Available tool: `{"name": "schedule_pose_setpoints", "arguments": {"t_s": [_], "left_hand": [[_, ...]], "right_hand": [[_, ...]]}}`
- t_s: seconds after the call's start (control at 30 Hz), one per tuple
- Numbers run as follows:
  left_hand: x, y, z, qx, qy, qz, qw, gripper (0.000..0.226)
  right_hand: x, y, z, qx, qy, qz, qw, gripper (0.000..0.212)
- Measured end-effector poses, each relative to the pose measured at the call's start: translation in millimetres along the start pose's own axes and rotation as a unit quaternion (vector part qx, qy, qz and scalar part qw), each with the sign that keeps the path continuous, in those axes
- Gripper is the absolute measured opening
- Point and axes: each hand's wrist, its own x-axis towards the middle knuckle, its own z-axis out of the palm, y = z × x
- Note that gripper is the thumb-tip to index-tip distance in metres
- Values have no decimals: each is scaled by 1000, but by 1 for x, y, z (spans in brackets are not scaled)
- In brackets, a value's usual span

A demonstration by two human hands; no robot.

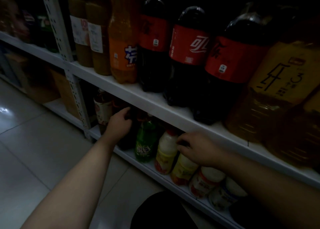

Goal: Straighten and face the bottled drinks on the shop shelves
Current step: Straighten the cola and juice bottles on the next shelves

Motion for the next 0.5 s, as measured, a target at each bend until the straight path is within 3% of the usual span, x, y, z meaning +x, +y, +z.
{"name": "schedule_pose_setpoints", "arguments": {"t_s": [0.07, 0.23, 0.43, 0.5], "left_hand": [[-7, -15, -21, -45, 52, -51, 996, 52], [-28, -38, -46, 12, 115, -143, 983, 26], [-44, -18, -36, 182, 67, -92, 977, 18], [-45, -5, -33, 198, 65, -75, 975, 18]], "right_hand": [[1, 2, -3, 13, 19, -13, 1000, 28], [-2, -7, -4, 6, 112, -106, 988, 28], [11, -8, 0, -183, 160, -246, 938, 44], [17, -10, 4, -202, 169, -255, 930, 45]]}}
